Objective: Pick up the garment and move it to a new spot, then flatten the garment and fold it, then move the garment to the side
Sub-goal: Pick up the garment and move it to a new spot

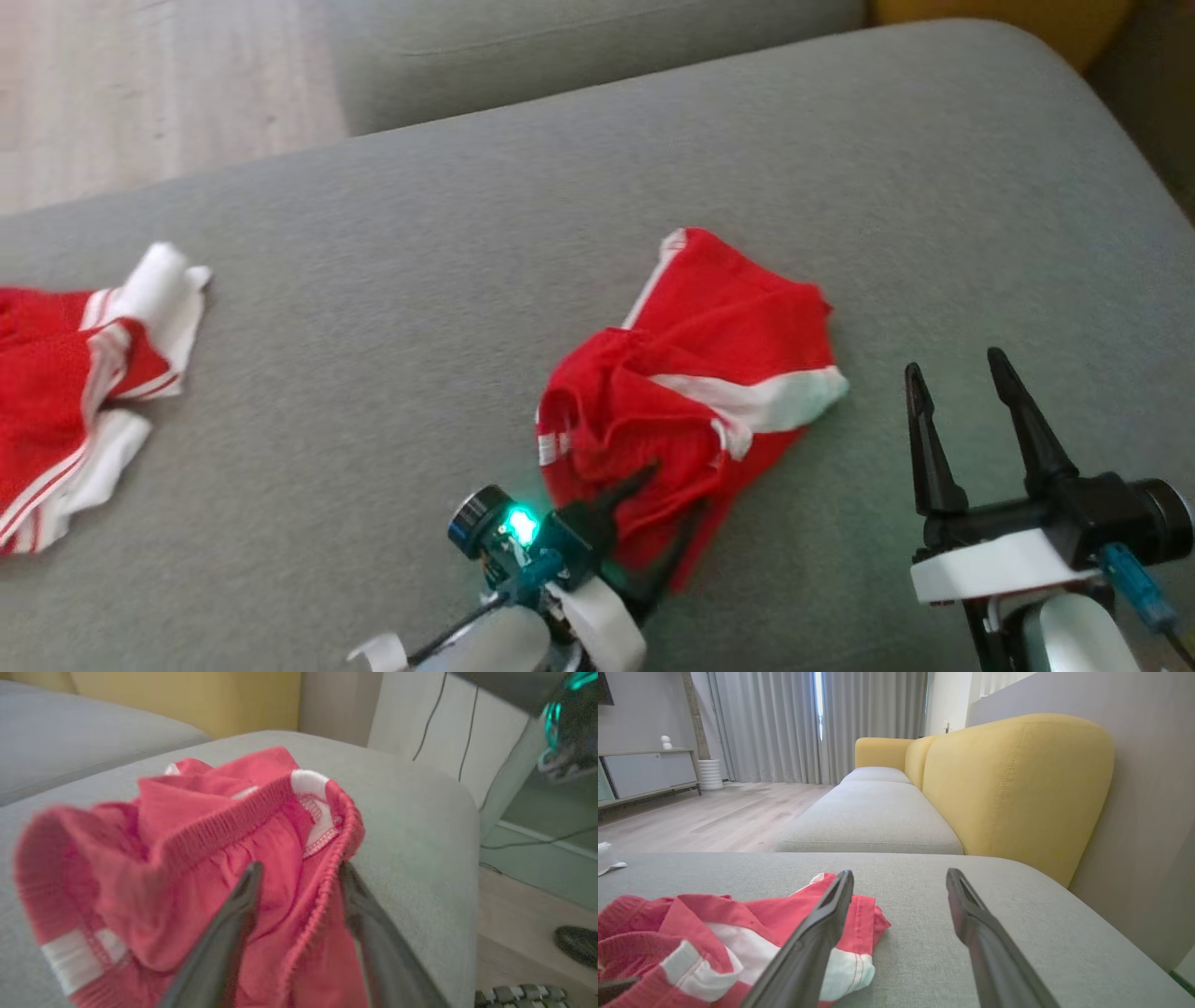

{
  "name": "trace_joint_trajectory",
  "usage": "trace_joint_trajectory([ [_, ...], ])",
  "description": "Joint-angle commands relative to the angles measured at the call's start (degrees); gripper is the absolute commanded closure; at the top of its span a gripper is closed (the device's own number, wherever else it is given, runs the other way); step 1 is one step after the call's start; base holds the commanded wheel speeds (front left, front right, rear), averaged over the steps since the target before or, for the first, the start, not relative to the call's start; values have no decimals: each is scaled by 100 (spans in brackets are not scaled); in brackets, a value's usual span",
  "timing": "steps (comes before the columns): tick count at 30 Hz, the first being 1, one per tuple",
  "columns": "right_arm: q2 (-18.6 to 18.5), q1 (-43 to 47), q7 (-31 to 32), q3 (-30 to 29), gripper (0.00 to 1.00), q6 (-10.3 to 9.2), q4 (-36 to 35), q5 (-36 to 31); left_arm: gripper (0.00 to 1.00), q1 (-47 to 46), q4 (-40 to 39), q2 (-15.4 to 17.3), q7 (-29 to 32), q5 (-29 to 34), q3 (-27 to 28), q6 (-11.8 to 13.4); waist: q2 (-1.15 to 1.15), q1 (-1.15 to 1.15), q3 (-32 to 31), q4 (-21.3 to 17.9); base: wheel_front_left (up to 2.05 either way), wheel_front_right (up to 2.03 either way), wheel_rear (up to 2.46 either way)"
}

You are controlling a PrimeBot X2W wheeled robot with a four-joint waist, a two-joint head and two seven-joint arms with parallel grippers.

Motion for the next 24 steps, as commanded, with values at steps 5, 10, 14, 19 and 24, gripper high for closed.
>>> trace_joint_trajectory([
  [5,-11,127,-15,64,0,37,-122,-74,0,97,-985,30,-71,-128,302,556,0,0,-298,524,0,0,0],
  [10,-9,351,-15,-67,0,37,-16,-58,0,729,-1592,32,-72,50,921,1113,0,0,-608,954,0,0,0],
  [14,-8,475,-15,-210,0,37,108,102,0,1308,-2072,126,-72,211,1711,1543,0,0,-792,1234,0,0,0],
  [19,-8,673,-15,-348,0,37,234,256,0,2080,-2753,282,-73,592,2666,1939,0,0,-993,1486,0,0,0],
  [24,-8,972,-15,-348,0,37,281,393,0,2853,-3358,250,-73,872,3377,2012,0,0,-1192,1601,0,0,0],
])
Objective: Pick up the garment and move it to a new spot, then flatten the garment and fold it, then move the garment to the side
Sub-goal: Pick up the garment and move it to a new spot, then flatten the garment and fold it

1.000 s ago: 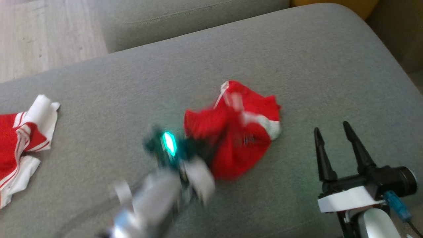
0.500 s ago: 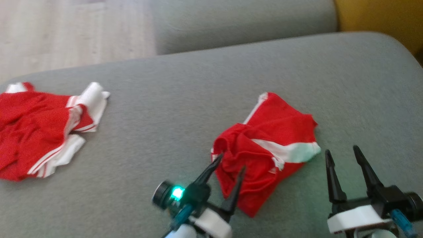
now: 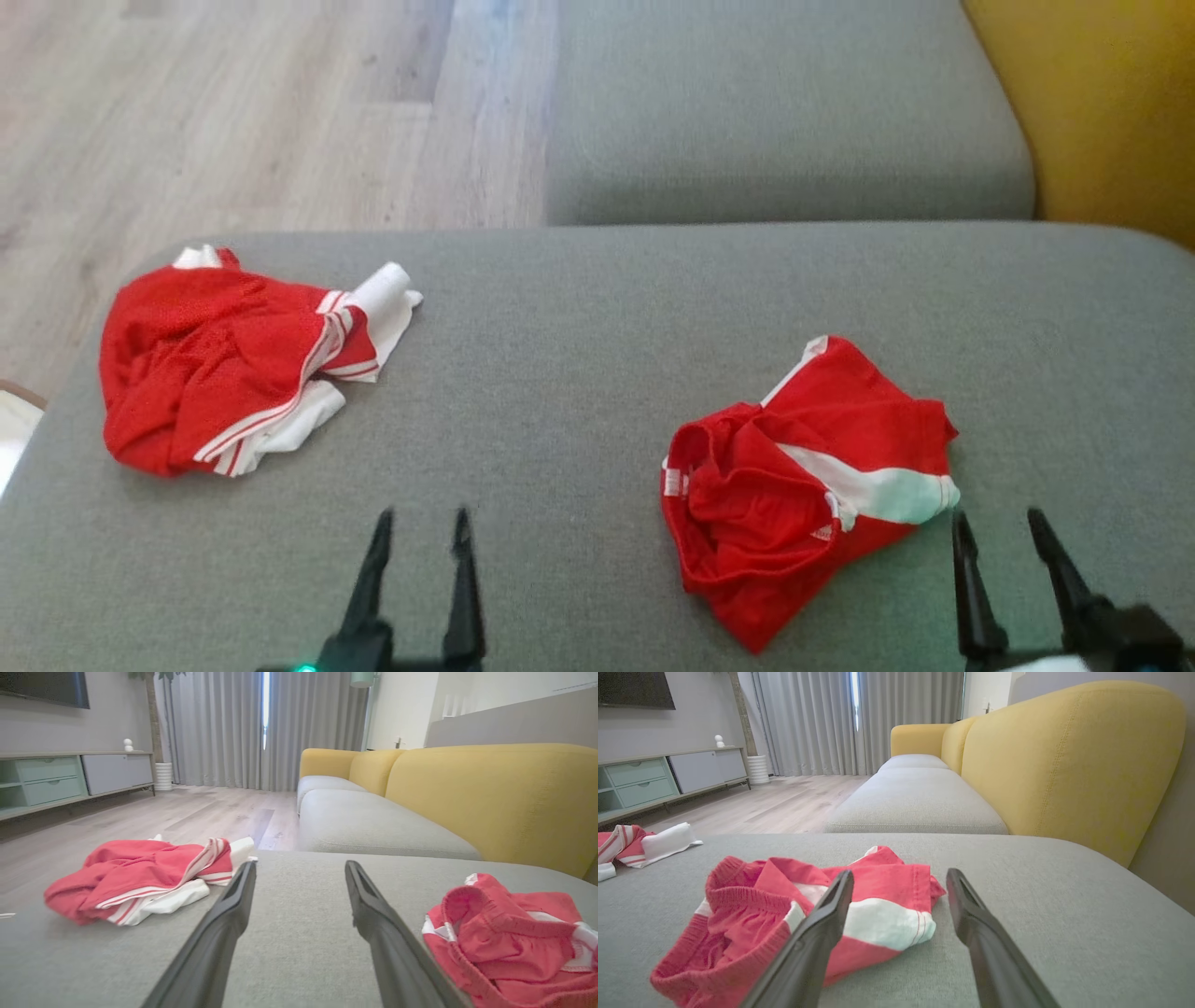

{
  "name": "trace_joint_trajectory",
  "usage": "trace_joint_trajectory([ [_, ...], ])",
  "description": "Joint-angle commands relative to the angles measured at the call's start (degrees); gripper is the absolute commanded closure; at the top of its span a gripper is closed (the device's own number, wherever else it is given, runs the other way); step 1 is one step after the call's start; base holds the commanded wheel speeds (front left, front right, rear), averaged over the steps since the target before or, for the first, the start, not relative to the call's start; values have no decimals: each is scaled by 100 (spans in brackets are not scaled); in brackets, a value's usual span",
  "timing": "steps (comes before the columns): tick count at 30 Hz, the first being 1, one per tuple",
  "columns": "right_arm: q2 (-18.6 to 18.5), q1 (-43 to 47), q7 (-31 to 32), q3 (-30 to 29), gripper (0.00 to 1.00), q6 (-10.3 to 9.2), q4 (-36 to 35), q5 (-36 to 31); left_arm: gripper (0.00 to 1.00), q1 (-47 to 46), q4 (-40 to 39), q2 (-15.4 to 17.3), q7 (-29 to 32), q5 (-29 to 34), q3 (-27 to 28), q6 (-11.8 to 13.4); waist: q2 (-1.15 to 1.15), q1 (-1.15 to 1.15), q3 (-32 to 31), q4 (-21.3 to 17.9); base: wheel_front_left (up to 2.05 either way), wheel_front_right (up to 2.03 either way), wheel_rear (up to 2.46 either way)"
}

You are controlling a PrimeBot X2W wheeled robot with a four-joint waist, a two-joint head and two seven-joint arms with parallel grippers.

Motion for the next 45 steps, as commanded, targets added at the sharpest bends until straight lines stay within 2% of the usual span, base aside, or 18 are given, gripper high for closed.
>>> trace_joint_trajectory([
  [1,-38,-71,-21,141,0,37,-150,66,0,-66,-318,-34,-54,94,336,-8,0,2,-126,75,0,0,0],
  [10,-38,166,-21,278,0,37,-172,97,0,499,-584,-171,-54,498,879,-333,0,2,-308,39,0,0,0],
  [20,-38,203,-21,353,0,37,-202,63,0,593,-555,-217,-54,736,1038,-512,0,2,-373,-11,0,0,0],
  [39,-38,144,-21,409,0,37,-186,69,0,521,-539,-239,-54,777,1037,-542,0,2,-284,-9,0,0,0],
  [45,-38,76,-21,486,0,37,-234,30,0,315,-238,-239,-54,409,666,-791,0,2,-142,-198,0,0,0],
])
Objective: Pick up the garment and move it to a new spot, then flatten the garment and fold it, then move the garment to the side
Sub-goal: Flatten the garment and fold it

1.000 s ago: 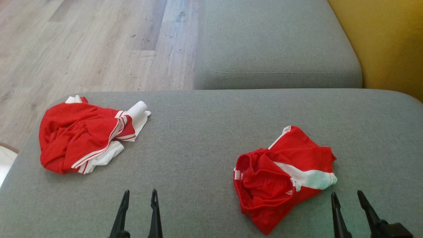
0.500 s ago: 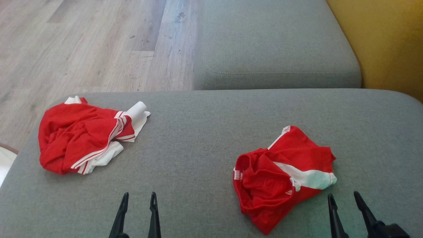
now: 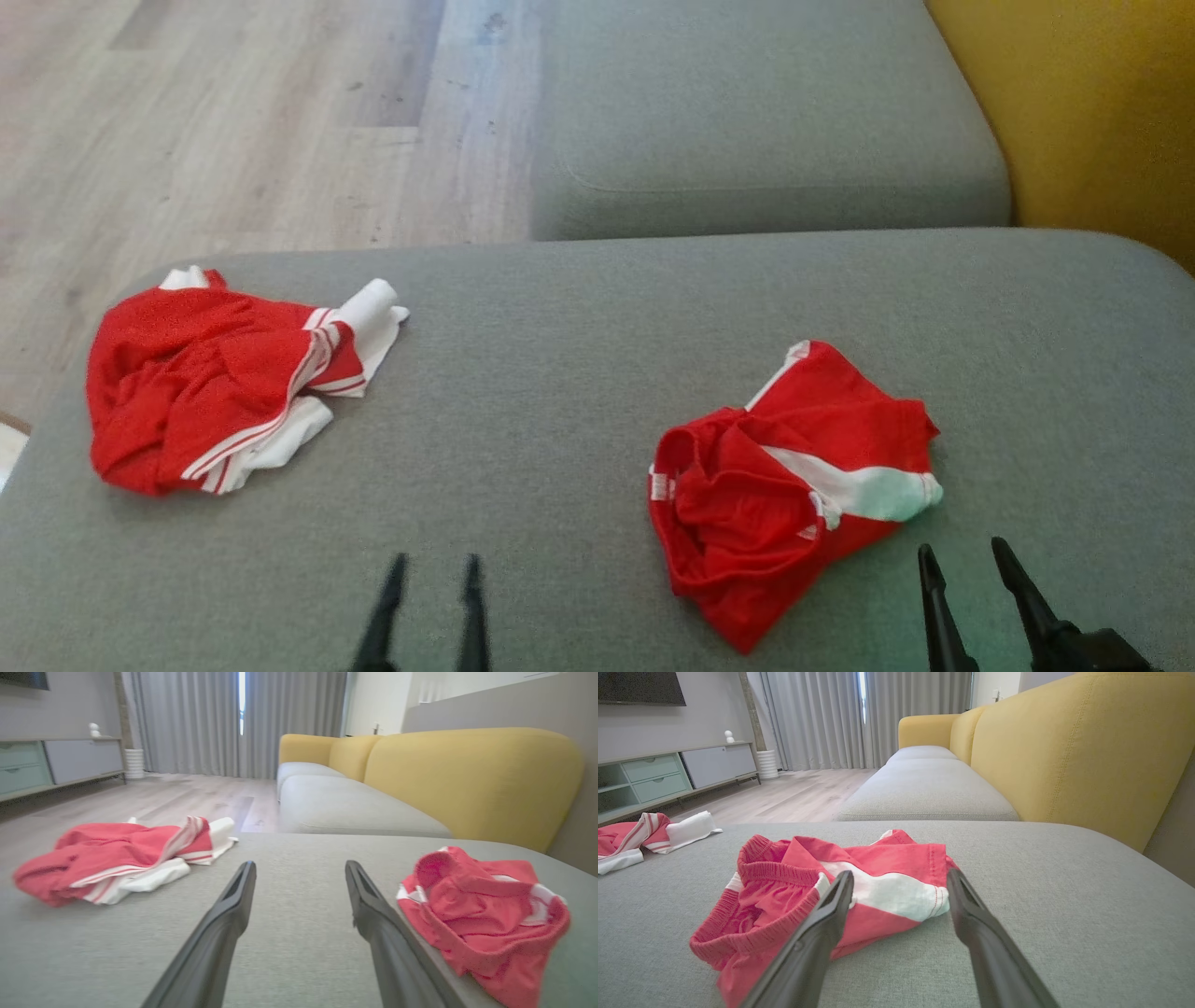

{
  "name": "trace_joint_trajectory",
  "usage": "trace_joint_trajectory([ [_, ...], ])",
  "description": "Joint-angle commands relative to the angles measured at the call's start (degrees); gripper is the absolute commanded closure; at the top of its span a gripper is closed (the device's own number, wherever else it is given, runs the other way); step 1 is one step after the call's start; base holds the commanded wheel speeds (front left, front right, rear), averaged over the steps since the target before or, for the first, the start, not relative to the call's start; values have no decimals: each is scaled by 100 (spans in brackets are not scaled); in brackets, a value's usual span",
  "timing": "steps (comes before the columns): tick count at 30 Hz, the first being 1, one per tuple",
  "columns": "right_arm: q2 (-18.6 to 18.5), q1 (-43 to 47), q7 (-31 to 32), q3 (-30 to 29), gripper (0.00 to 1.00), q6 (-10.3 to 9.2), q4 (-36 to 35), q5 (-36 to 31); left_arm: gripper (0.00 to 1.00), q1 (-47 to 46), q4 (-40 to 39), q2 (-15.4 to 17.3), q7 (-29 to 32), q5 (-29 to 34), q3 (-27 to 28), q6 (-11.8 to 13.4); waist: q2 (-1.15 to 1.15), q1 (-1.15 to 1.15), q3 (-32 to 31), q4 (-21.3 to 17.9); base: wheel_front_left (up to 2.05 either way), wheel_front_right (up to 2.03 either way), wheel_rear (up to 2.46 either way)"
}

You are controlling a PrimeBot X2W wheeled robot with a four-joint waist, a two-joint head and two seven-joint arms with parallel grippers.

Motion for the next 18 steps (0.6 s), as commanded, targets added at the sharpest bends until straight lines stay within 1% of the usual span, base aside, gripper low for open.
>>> trace_joint_trajectory([
  [1,-54,-310,-21,164,0,37,-207,-61,0,-505,-24,-75,-54,-170,-63,-72,0,0,93,-121,0,0,0],
  [3,-54,-336,-21,193,0,37,-229,-84,0,-751,189,-75,63,-400,-368,-150,0,0,164,-235,0,0,0],
  [5,-54,-373,-21,216,0,37,-257,-105,0,-1061,276,-75,337,-691,-719,-230,0,0,248,-364,0,0,0],
  [8,-56,-443,-21,260,0,37,-306,-130,0,-1494,277,-75,937,-1237,-1319,-410,0,0,398,-568,0,0,0],
  [11,-88,-500,-21,292,0,37,-352,-132,0,-1848,238,-75,1656,-2045,-1857,-529,0,0,538,-744,0,0,0],
  [15,-148,-570,-21,348,0,37,-351,-112,0,-2301,181,-75,2489,-3236,-2445,-475,0,0,687,-993,0,0,0],
  [16,-159,-588,-21,362,0,37,-350,-105,0,-2428,160,-75,2594,-3501,-2556,-426,0,0,719,-1053,0,0,0],
  [17,-159,-588,-21,362,0,37,-350,-105,0,-2428,160,-75,2594,-3501,-2556,-426,0,0,719,-1053,0,0,0],
  [18,-168,-606,-21,377,0,37,-349,-95,0,-2548,161,-75,2677,-3762,-2657,-360,0,0,749,-1107,0,0,0],
])
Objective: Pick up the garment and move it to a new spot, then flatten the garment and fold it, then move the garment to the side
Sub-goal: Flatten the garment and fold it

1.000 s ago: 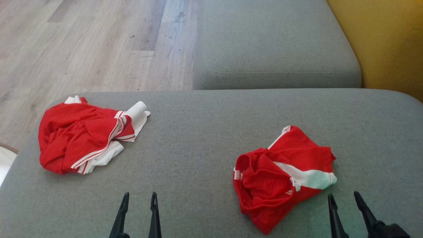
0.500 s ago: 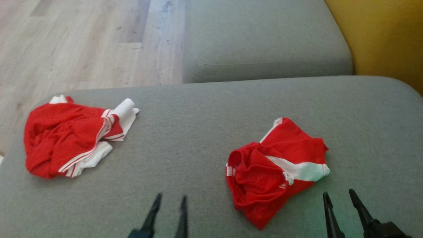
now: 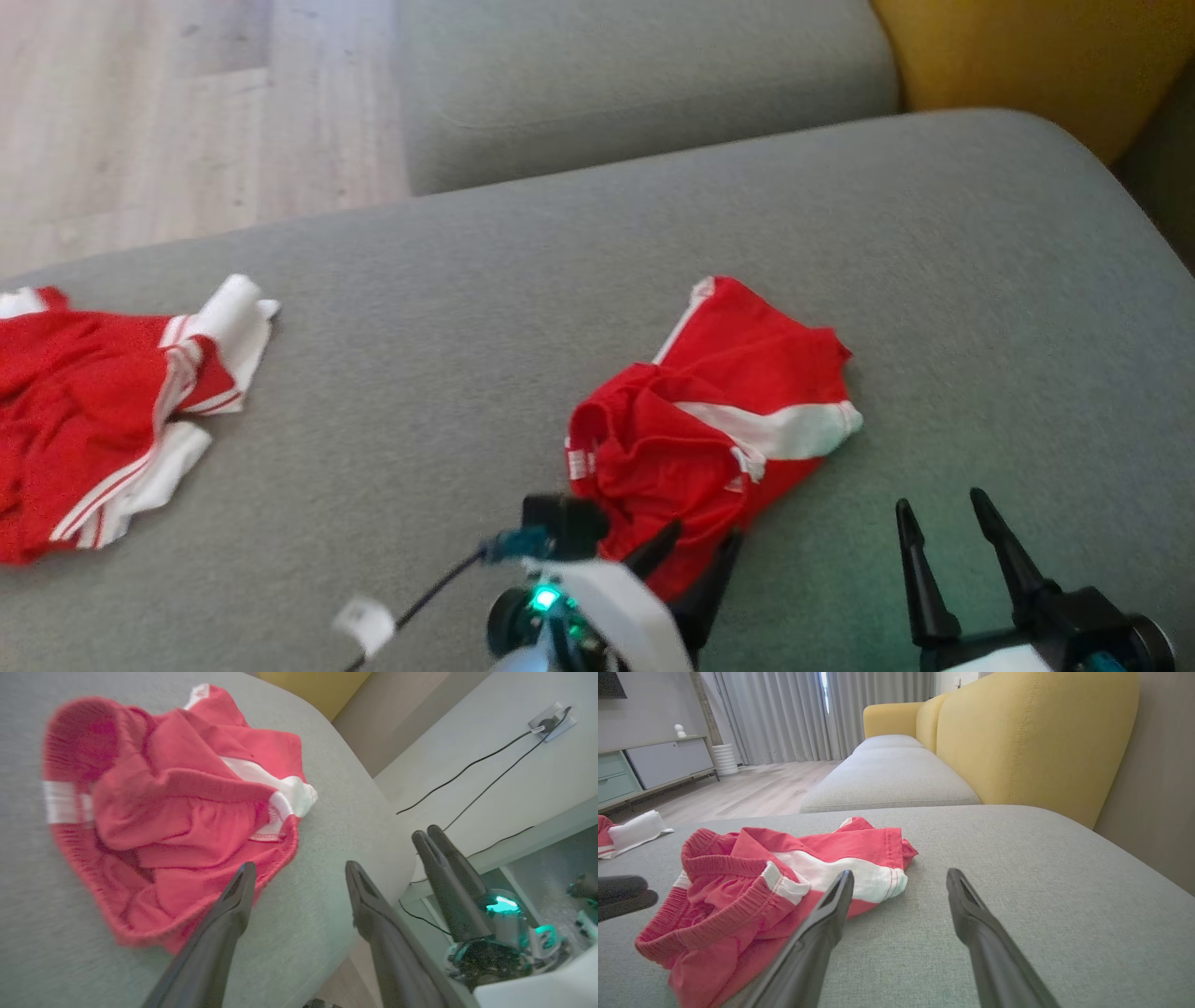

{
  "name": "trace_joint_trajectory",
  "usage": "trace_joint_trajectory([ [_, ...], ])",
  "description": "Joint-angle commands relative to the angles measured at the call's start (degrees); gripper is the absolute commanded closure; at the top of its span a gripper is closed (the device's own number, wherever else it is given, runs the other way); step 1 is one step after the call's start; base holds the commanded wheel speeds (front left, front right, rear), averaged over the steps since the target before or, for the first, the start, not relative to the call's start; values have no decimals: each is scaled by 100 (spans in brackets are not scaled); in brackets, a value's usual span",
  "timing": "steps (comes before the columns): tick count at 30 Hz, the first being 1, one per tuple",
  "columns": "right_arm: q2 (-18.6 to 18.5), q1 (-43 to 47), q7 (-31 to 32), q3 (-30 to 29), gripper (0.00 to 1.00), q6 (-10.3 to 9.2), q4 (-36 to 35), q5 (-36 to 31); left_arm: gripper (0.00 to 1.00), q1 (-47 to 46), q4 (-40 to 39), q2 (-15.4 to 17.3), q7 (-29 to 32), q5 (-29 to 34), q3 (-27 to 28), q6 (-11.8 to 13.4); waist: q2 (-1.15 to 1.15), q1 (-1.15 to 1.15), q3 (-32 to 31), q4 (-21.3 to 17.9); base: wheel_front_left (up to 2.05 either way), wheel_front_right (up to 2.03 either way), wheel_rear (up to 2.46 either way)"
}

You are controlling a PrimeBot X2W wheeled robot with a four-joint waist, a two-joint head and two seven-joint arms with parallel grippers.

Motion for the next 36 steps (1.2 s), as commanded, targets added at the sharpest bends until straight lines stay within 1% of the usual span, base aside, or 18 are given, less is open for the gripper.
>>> trace_joint_trajectory([
  [1,-135,-299,-21,163,0,37,-180,12,0,-400,-196,-59,13,-141,104,51,0,-1,124,-156,0,0,0],
  [4,-166,-368,-21,208,0,37,-171,38,0,-785,-54,-59,99,-712,-176,237,0,-1,229,-291,0,0,0],
  [7,-189,-455,-21,264,0,37,-161,66,0,-1209,263,-59,-12,-977,-393,436,0,-1,340,-404,0,0,0],
  [9,-201,-507,-21,285,0,37,-159,88,0,-1458,463,-59,-118,-1136,-528,509,0,-1,412,-453,0,0,0],
  [13,-215,-581,-21,302,0,37,-150,121,0,-1866,771,-59,-258,-1567,-804,576,0,-1,547,-514,0,0,0],
  [22,-246,-736,-21,364,0,37,-95,178,0,-2513,1284,-59,-622,-2393,-1323,565,0,-1,710,-672,0,0,0],
  [23,-245,-750,-21,367,0,37,-89,183,5,-2564,1341,-59,-655,-2454,-1381,560,0,-1,717,-693,0,0,0],
  [24,-244,-763,-21,372,0,37,-84,187,22,-2619,1402,-59,-668,-2497,-1457,550,0,-1,723,-715,0,0,0],
  [25,-243,-772,-21,375,0,37,-80,191,42,-2659,1451,-59,-662,-2561,-1527,525,0,-1,727,-735,0,0,0],
  [27,-239,-779,-21,366,0,37,-74,202,86,-2742,1523,-59,-690,-2657,-1658,482,0,-1,731,-761,0,0,0],
  [28,-237,-783,-21,368,0,37,-70,203,100,-2786,1559,-59,-744,-2686,-1705,470,0,-1,729,-776,0,0,0],
  [32,-223,-765,-21,407,0,37,-31,194,100,-2992,1728,-59,-1122,-2654,-1860,410,0,-1,626,-861,0,0,0],
  [36,-203,-732,-21,486,0,37,8,176,100,-3385,1778,-59,-1418,-2588,-1976,216,0,-1,437,-993,0,0,0],
])
